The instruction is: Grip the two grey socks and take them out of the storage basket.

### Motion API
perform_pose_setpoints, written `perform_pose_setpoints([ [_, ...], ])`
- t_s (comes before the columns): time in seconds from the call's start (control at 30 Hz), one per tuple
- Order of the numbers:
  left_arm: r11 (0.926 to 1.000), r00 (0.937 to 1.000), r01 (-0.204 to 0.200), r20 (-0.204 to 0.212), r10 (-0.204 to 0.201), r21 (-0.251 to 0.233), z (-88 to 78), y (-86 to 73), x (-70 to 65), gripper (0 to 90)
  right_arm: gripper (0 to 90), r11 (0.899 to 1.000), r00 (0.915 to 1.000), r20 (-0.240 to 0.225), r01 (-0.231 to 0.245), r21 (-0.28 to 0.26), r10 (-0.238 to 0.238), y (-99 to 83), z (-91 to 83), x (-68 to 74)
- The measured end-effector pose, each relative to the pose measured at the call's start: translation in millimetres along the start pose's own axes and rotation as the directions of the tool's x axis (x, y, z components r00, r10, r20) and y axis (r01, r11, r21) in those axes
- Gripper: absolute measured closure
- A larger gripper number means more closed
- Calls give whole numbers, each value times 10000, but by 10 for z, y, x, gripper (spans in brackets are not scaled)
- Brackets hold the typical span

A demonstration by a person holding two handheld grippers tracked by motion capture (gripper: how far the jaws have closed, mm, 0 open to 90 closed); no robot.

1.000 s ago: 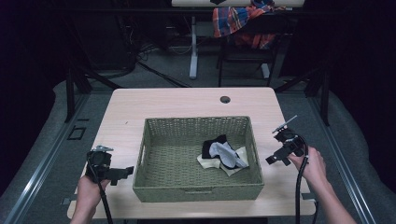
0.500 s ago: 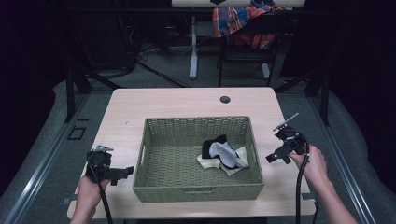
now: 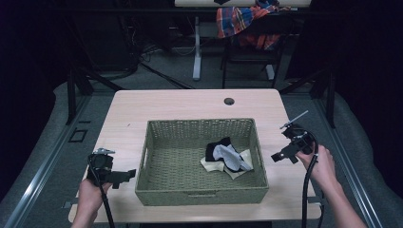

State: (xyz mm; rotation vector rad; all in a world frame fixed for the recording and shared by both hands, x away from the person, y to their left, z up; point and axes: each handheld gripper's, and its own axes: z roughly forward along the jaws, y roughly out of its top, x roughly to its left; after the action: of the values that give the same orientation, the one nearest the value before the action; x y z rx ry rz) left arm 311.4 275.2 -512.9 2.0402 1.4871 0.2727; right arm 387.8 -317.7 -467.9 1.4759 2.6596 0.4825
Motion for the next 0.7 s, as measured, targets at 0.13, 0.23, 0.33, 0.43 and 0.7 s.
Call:
perform_pose_setpoints([
  [0.13,10000,10000,0,-5,0,2,-1,0,-1,0,0,9996,9996,-277,-20,-295,12,20,-72,40],
  [0.23,10000,10000,1,-7,-1,5,0,0,-1,0,0,9994,9998,-162,72,-326,-77,37,-130,76],
  [0.33,10000,10000,3,-4,-3,-5,-2,0,-3,0,0,9986,9995,-295,106,-519,-122,58,-177,130],
  [0.43,10000,10000,2,-8,-2,1,-2,0,-2,0,0,9985,9994,-210,263,-481,-273,79,-204,172],
  [0.7,10000,10000,9,-29,-9,-9,-4,-1,-4,0,0,9958,9978,-241,601,-686,-618,158,-304,312],
])
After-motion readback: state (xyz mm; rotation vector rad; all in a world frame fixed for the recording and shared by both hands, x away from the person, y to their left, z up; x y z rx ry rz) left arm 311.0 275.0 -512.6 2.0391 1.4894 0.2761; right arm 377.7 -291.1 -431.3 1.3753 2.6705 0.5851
